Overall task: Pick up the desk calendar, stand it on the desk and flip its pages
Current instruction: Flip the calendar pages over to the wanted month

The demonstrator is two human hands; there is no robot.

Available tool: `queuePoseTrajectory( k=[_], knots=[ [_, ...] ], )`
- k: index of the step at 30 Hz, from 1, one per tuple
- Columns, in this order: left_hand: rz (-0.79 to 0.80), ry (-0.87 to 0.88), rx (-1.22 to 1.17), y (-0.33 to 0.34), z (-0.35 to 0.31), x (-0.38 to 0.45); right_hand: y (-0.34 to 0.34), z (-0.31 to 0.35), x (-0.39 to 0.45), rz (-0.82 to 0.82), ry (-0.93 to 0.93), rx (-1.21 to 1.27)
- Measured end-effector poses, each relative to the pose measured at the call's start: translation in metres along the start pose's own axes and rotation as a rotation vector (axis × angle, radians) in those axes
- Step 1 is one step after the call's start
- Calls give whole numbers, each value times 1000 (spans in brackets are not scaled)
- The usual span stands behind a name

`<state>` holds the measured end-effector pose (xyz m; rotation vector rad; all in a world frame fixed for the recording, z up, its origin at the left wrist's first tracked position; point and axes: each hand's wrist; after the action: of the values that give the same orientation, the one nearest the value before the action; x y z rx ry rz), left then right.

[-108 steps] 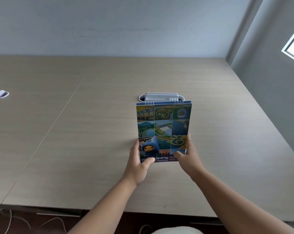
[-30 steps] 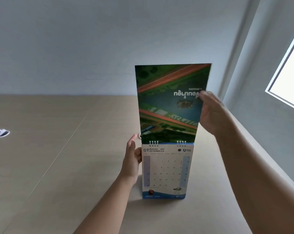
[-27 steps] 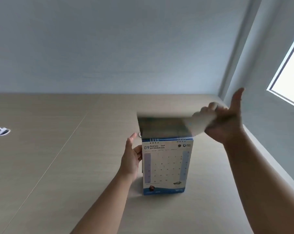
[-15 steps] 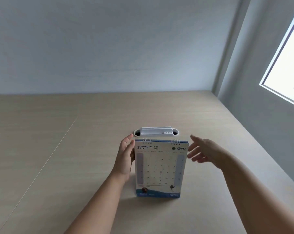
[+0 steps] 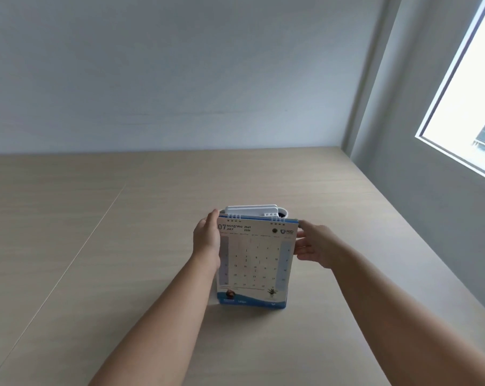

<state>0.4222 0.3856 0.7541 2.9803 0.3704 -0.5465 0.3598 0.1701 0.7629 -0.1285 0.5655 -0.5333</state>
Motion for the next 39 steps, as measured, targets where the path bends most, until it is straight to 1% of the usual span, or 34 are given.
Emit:
queuePoseTrajectory(
  k=[2, 5, 7, 9, 12, 16, 18, 21, 26, 29, 31, 33, 36, 38, 39],
  knots=[
    [-33, -80, 26, 4, -6, -4, 4, 9, -3, -13, -3, -59],
    [44, -161, 62, 5, -9, -9, 5, 27, -7, -32, -39, -142],
    [93, -174, 86, 5, -8, -12, 6, 34, -10, -37, -34, -236],
    [126, -177, 98, 5, -6, -11, 7, 36, -11, -62, -29, -265],
    [159, -169, 106, 2, -8, -13, 11, 42, -12, -93, -32, -209],
    [167, -156, 167, 1, -7, -12, 19, 42, -8, -106, -12, -2],
    [153, -150, 209, 1, -7, -15, 22, 41, -6, -125, -13, 60],
    [148, -146, 256, -1, -2, -11, 24, 41, -4, -136, -3, 80],
    [140, -200, 316, -9, -6, -8, 21, 46, -4, -172, -15, 100],
    [89, -148, 345, -11, -1, 5, 21, 46, -5, -199, -44, 148],
    [112, -97, 338, -12, 2, 10, 21, 46, -4, -195, -83, 233],
    [133, -27, 285, -13, -3, 4, 21, 45, -3, -162, -101, 327],
    [138, 119, 208, -15, -8, 2, 23, 46, -4, -142, -97, 361],
    [144, 160, 134, -14, -10, 1, 23, 47, -4, -137, -118, 361],
    [144, 151, 81, -14, -11, 2, 24, 48, -5, -137, -131, 361]
  ],
)
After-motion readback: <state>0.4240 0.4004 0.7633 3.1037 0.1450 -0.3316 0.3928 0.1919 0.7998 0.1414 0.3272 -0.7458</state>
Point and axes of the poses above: each hand's wrist, its own x-axis towards the middle knuckle, its own y-axis out of the palm, z = x × y, and after that the axes turned 12 degrees about -z, right-handed
